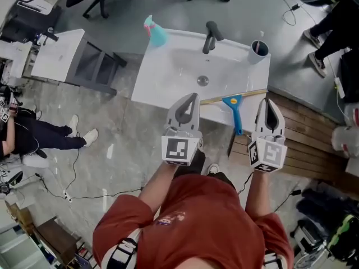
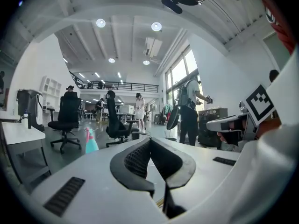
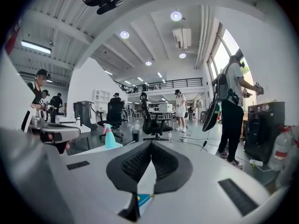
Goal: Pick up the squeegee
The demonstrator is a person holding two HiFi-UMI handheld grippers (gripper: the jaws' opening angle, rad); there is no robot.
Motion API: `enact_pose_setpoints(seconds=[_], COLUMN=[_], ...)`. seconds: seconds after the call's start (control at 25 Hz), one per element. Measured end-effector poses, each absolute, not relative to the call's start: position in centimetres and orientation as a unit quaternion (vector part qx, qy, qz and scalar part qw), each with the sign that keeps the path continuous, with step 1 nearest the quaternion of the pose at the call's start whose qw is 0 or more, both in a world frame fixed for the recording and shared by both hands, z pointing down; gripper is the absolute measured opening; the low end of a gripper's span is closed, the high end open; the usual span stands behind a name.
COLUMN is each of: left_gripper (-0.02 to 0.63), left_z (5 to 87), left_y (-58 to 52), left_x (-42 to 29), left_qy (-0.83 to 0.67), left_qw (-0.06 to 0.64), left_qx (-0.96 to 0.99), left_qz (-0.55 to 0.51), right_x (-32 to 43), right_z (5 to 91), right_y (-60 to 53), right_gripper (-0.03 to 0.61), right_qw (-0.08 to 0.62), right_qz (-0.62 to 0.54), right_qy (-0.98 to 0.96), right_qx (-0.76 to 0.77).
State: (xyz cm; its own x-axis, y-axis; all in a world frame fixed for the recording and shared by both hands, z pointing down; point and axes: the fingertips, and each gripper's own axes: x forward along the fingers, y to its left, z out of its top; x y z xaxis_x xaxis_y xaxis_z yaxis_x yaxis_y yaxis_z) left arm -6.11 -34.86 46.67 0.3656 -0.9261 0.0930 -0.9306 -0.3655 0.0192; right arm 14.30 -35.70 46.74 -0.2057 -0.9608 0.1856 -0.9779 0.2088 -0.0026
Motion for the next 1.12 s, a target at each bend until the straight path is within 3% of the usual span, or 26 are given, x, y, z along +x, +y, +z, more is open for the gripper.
enact_pose_setpoints(seconds=[0.44, 0.88, 1.12], left_gripper=[0.017, 0.018, 0.017], left_z=[54.1, 58.2, 60.1], left_y=[-36.1, -36.6, -35.9], left_x=[-7.4, -8.0, -8.6], left_qy=[-0.565, -0.562, -0.556], left_qw=[0.084, 0.114, 0.123], left_qx=[0.817, 0.814, 0.814], left_qz=[0.077, 0.094, 0.116], right_x=[12.4, 9.8, 9.4], right_z=[60.0, 67.1, 70.4], right_y=[-35.5, -35.6, -34.6], right_gripper=[0.049, 0.185, 0.202], right_qw=[0.181, 0.248, 0.294], right_qz=[0.146, 0.213, 0.238], right_qy=[-0.776, -0.782, -0.771], right_qx=[0.586, 0.531, 0.513])
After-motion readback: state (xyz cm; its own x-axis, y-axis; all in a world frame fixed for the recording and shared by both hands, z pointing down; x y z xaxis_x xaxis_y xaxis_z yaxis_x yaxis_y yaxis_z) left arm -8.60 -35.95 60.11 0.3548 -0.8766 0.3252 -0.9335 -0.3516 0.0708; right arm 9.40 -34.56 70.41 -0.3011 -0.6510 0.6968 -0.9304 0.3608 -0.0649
